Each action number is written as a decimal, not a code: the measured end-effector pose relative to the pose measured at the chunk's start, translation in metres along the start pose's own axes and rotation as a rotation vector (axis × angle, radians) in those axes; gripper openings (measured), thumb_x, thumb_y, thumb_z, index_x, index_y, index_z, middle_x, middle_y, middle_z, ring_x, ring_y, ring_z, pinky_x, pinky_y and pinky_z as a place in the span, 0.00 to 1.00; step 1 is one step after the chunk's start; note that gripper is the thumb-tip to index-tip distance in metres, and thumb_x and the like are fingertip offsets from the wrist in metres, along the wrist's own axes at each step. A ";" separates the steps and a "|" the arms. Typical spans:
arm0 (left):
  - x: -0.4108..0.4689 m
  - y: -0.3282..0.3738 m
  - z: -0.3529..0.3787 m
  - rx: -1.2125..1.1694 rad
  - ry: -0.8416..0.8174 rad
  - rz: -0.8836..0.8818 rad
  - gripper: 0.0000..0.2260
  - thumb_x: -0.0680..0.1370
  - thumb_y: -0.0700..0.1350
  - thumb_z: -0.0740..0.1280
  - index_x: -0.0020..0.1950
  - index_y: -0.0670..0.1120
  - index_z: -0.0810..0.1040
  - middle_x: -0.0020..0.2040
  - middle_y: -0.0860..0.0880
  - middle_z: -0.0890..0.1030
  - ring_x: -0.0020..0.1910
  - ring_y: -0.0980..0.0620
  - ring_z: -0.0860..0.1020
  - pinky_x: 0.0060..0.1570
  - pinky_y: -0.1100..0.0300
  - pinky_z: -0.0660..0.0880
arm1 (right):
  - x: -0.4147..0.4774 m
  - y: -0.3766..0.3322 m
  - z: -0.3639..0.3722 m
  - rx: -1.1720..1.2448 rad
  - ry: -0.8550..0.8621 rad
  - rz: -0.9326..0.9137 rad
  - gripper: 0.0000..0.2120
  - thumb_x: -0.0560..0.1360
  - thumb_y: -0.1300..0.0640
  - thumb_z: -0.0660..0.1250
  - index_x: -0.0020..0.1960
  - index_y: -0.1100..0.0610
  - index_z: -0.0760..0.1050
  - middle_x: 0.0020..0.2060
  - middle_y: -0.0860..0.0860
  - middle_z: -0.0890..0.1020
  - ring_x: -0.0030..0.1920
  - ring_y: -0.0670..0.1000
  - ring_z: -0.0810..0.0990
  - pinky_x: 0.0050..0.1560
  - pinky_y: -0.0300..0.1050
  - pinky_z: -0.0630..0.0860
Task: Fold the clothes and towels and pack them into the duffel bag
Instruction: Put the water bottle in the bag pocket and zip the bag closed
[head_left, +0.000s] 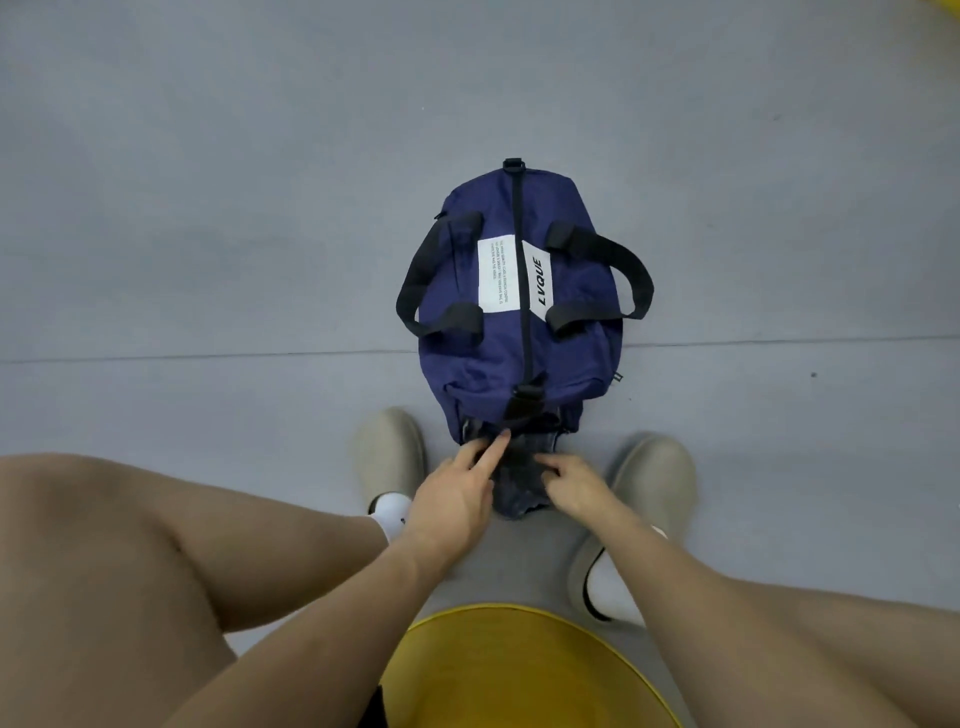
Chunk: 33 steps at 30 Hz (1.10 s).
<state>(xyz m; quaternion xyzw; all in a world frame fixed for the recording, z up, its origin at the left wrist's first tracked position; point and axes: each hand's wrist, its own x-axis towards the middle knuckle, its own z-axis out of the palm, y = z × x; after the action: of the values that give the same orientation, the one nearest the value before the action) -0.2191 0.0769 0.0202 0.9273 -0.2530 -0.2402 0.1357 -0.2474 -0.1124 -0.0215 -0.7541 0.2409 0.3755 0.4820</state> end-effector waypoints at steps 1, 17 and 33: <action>0.004 0.003 0.001 0.001 0.001 0.007 0.29 0.82 0.44 0.60 0.82 0.54 0.56 0.73 0.48 0.69 0.56 0.41 0.76 0.53 0.47 0.76 | -0.003 -0.002 0.000 0.020 0.013 -0.005 0.21 0.81 0.62 0.58 0.73 0.55 0.72 0.70 0.54 0.75 0.68 0.55 0.74 0.68 0.41 0.69; -0.005 0.045 0.019 0.168 -0.159 0.055 0.18 0.83 0.47 0.61 0.73 0.47 0.72 0.76 0.45 0.68 0.65 0.38 0.73 0.65 0.46 0.71 | -0.038 -0.014 -0.014 0.606 0.061 -0.011 0.29 0.80 0.71 0.54 0.79 0.57 0.59 0.65 0.57 0.76 0.59 0.56 0.81 0.49 0.38 0.81; 0.050 0.017 -0.027 0.424 0.066 0.426 0.28 0.71 0.37 0.75 0.71 0.48 0.76 0.64 0.49 0.81 0.54 0.42 0.80 0.51 0.48 0.78 | 0.002 0.034 -0.029 0.171 0.339 -0.062 0.31 0.78 0.43 0.67 0.79 0.45 0.62 0.70 0.52 0.76 0.70 0.58 0.74 0.68 0.50 0.70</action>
<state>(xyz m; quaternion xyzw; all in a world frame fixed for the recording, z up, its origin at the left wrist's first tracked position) -0.1748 0.0395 0.0305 0.8682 -0.4820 -0.1180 -0.0057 -0.2615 -0.1535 -0.0343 -0.7700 0.3261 0.2064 0.5081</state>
